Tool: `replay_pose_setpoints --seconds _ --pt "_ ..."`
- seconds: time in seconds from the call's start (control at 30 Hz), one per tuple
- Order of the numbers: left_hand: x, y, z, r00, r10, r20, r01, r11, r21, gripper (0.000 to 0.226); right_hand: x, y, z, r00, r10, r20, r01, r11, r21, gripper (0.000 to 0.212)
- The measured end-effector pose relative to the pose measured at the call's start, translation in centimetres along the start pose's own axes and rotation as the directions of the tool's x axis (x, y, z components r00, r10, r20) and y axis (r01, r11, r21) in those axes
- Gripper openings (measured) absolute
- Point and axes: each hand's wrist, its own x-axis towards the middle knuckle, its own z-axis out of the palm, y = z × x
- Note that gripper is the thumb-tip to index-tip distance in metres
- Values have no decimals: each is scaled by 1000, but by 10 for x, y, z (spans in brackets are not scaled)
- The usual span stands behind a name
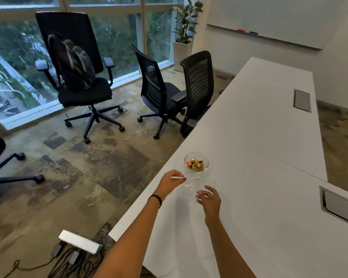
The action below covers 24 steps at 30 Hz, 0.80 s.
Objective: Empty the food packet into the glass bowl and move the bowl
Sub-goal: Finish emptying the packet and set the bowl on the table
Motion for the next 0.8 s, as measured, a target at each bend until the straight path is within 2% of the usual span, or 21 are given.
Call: replay_pose_setpoints --seconds 0.1,0.2,0.37,0.43,0.5,0.57,0.67,0.7,0.73,0.8 --pt "-13 -15 -5 998 -47 48 46 999 23 9 -8 12 3 997 32 67 -30 999 -36 39" --pt "-33 -37 -17 999 -48 -24 50 994 99 12 -19 24 8 983 92 157 -82 994 -67 40" --pt "-66 -70 -41 968 -245 -49 243 969 -30 16 -37 39 19 942 169 291 -131 981 -144 42" --pt "-80 -82 -50 968 -251 -21 249 966 -66 15 -44 49 21 907 214 362 -145 967 -208 45" --pt "-94 -91 -57 965 -255 -58 253 967 -35 22 -54 55 26 871 270 410 -170 950 -263 49" --pt "-106 -100 -64 962 -258 -91 262 965 26 29 -61 60 32 844 306 440 -201 942 -271 65" --pt "-119 -118 -75 967 -240 -83 250 956 151 37 -65 66 44 810 319 492 -174 932 -319 104" --pt "-122 -123 -77 969 -233 -76 244 953 181 39 -66 69 48 805 310 506 -125 922 -366 104" --pt "-126 -128 -80 970 -230 -76 240 951 196 40 -67 73 52 807 295 512 -59 903 -426 90" --pt "-132 -134 -83 973 -220 -68 230 946 226 39 -67 81 57 829 259 495 46 851 -523 46"
